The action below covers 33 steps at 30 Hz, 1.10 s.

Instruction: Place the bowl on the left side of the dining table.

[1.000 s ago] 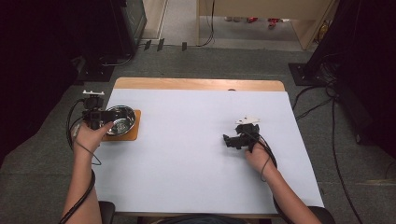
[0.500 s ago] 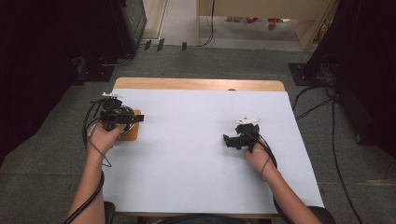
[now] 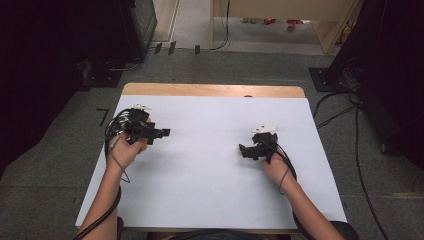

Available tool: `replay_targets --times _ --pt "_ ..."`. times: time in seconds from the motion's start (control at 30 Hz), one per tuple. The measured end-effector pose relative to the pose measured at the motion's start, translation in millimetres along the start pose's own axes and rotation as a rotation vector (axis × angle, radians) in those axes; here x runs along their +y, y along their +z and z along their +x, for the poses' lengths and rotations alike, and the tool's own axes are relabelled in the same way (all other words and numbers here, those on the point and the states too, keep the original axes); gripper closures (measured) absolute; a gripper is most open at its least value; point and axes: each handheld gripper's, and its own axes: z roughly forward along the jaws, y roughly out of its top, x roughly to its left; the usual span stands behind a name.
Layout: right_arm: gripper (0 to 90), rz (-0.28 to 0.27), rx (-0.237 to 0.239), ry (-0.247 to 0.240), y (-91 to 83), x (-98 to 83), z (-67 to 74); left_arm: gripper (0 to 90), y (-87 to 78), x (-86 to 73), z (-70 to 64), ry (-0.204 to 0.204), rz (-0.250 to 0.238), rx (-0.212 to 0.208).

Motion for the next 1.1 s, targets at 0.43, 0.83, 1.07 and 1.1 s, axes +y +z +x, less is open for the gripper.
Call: replay_targets --times 0.43,0.83,1.07,1.1 --pt "5.3 0.0 0.0 -0.001 0.0 0.0 0.0 23.2 21.3 -6.0 -29.2 0.073 -0.044 -0.059" --pt "5.2 0.0 -0.001 0.002 -0.1 0.0 0.3 21.9 39.8 -13.3 -47.7 0.108 -0.054 -0.101" --pt "5.3 0.0 -0.002 0.001 -0.1 -0.1 0.4 21.7 51.1 -19.7 -56.4 0.123 -0.057 -0.133" --pt "5.3 0.0 -0.002 0.001 -0.1 -0.1 0.4 21.7 52.9 -20.3 -57.6 0.128 -0.051 -0.133"
